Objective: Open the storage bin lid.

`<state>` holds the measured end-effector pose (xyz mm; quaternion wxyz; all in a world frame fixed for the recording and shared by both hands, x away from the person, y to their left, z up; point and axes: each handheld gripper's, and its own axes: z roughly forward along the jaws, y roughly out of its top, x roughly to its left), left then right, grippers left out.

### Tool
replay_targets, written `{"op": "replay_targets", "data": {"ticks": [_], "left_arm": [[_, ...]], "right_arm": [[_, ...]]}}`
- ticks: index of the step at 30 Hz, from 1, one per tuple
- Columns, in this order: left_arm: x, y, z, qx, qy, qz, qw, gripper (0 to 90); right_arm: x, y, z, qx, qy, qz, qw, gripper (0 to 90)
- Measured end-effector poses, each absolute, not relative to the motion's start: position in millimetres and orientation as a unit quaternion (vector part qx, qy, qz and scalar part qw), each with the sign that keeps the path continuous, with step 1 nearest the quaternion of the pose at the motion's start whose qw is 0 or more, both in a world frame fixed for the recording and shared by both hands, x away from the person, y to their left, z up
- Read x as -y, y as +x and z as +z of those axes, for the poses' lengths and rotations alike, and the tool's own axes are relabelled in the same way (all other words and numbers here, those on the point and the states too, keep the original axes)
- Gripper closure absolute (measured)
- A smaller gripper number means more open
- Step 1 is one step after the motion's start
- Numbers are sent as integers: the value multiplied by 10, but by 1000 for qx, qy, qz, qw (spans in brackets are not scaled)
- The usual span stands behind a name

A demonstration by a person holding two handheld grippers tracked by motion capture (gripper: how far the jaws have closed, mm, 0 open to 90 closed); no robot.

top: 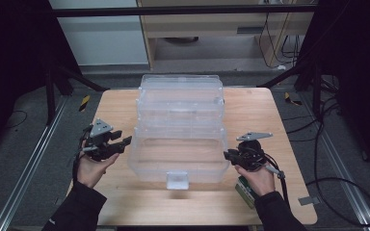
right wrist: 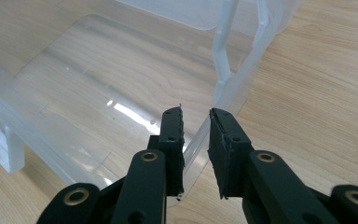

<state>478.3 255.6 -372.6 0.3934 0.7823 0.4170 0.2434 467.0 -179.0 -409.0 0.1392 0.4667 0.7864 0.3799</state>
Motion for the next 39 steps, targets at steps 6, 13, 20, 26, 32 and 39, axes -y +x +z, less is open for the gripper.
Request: {"op": "replay_targets", "data": {"ticks": [6,13,20,26,32,39], "left_arm": [[-2492,4750,-3916,-420,797,220,374,665],[-2451,4750,-4062,-424,811,213,342,746],[-2442,4736,-4058,-427,808,217,342,777],[-2447,4732,-4058,-427,808,214,345,776],[-2475,4733,-4058,-420,808,221,349,724],[-2634,4705,-3941,-428,785,249,372,590]], "right_arm": [[1786,4664,-4090,-786,467,380,140,755],[1782,4659,-4093,-786,466,380,144,756],[1783,4664,-4091,-788,464,380,143,755],[1764,4661,-4084,-789,465,373,151,759],[1762,4659,-4078,-787,468,372,152,768],[1834,4593,-3925,-776,460,398,165,708]]}}
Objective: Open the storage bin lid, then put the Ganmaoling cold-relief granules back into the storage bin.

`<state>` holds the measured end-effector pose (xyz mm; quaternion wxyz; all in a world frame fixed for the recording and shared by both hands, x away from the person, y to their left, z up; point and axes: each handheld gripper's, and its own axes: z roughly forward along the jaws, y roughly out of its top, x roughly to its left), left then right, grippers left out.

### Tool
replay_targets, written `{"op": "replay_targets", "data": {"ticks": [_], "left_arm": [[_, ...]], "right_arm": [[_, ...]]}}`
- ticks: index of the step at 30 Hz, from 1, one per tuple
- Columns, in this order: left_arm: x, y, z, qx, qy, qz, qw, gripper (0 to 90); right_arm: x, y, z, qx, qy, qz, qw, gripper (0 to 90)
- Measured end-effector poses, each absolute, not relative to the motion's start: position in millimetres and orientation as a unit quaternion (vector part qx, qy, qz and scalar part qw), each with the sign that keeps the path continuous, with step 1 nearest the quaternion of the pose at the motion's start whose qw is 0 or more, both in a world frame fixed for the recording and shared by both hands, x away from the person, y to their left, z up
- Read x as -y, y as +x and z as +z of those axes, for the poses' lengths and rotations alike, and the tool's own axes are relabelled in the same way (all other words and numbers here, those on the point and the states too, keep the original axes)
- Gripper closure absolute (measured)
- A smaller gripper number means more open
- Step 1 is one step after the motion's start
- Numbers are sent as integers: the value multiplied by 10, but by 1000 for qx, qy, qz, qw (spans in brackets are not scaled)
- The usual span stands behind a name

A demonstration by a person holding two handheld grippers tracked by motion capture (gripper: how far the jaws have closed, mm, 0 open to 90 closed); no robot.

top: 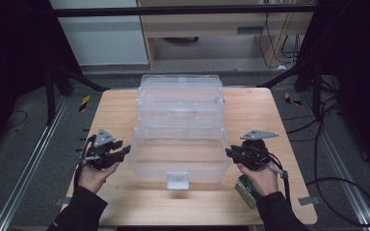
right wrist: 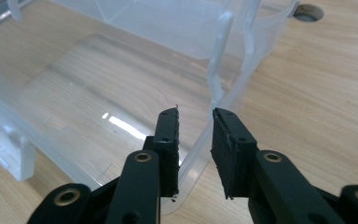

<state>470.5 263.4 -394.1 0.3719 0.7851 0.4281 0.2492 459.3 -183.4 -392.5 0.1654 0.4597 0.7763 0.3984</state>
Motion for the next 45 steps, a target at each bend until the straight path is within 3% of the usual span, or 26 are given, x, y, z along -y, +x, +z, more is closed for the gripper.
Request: {"op": "replay_targets", "data": {"ticks": [17,33,45], "left_arm": [[-3113,4856,-4035,-489,732,278,384,381],[-3275,4926,-4154,-513,724,276,370,318],[-3305,4938,-4194,-516,725,278,361,302]], "right_arm": [[2228,4498,-3608,-785,472,358,179,344],[2285,4402,-3532,-823,470,285,147,176],[2265,4371,-3615,-837,470,249,124,148]]}}
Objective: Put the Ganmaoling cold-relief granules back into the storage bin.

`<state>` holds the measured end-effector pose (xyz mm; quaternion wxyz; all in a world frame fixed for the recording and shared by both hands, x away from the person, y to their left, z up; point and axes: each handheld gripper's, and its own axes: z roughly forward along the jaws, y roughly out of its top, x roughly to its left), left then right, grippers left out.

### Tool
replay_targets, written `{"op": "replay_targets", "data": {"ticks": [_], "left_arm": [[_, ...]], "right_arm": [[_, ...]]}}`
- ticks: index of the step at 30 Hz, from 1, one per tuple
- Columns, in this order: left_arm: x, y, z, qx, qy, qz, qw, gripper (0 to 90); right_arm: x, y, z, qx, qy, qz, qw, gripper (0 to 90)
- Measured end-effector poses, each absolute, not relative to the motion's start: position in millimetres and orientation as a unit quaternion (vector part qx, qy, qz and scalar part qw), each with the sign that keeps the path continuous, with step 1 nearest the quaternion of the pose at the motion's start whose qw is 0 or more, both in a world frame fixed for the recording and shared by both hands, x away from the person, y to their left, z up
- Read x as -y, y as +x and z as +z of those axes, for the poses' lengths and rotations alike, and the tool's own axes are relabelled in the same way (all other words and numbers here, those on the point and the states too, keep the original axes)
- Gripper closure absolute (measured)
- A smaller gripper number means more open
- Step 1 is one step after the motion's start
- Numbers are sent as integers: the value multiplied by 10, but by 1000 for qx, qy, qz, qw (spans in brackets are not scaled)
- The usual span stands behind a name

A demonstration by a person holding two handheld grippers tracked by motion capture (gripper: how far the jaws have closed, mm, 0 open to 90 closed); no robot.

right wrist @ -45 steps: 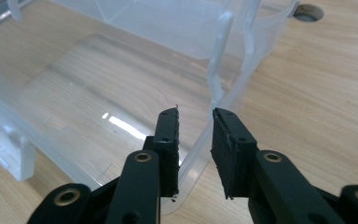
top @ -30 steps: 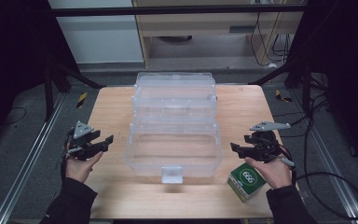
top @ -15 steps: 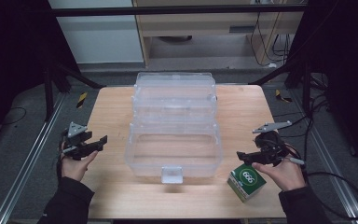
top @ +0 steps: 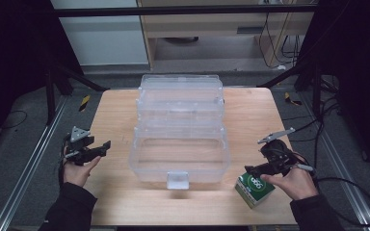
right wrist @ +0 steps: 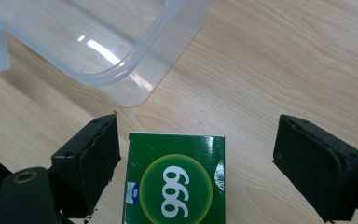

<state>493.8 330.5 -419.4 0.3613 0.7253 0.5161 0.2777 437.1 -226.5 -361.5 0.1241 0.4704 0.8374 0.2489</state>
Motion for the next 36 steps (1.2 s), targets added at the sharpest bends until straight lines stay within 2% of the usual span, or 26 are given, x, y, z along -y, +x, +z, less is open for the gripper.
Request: {"op": "replay_targets", "data": {"ticks": [15,36], "left_arm": [[-3294,4950,-4217,-515,732,279,348,306],[-3291,4959,-4238,-514,737,279,339,310]], "right_arm": [[2202,4303,-3813,-861,462,191,93,64],[2157,4318,-4043,-873,463,142,53,36]]}}
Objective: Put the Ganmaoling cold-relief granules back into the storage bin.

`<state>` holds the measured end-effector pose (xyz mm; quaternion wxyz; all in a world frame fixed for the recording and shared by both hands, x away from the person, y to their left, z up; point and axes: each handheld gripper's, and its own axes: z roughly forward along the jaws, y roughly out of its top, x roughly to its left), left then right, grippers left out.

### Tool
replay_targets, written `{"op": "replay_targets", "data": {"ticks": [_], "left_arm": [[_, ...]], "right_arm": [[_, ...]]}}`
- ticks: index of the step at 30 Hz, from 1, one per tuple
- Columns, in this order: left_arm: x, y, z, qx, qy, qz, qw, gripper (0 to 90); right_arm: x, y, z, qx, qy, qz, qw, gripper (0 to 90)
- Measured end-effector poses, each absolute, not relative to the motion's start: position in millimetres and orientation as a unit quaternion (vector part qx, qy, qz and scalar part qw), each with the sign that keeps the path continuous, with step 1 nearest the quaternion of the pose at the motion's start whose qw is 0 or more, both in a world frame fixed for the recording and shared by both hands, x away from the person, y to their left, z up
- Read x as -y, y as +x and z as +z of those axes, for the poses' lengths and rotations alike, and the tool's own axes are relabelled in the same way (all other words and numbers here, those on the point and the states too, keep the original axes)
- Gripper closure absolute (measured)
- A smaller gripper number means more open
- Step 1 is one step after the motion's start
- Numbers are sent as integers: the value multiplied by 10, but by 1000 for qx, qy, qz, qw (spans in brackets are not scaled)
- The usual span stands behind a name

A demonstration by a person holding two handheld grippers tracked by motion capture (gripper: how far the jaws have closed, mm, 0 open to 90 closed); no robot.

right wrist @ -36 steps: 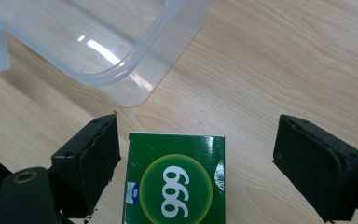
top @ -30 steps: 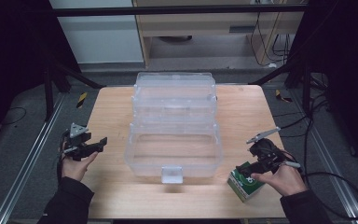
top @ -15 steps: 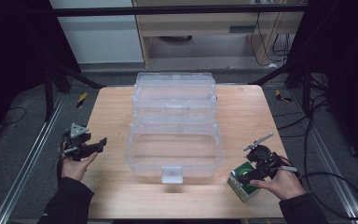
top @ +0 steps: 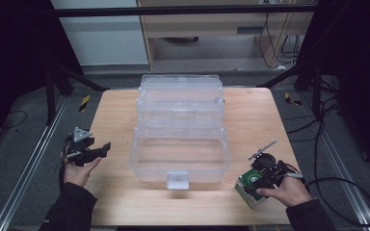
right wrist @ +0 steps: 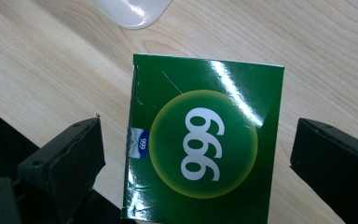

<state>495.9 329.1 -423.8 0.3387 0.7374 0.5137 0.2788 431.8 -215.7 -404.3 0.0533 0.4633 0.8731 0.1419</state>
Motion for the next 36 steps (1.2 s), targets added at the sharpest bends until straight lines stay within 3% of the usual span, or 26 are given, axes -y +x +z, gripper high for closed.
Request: {"op": "replay_targets", "data": {"ticks": [36], "left_arm": [[-3274,4969,-4264,-511,745,273,332,317]], "right_arm": [[2139,4408,-4222,-880,465,95,25,138]]}}
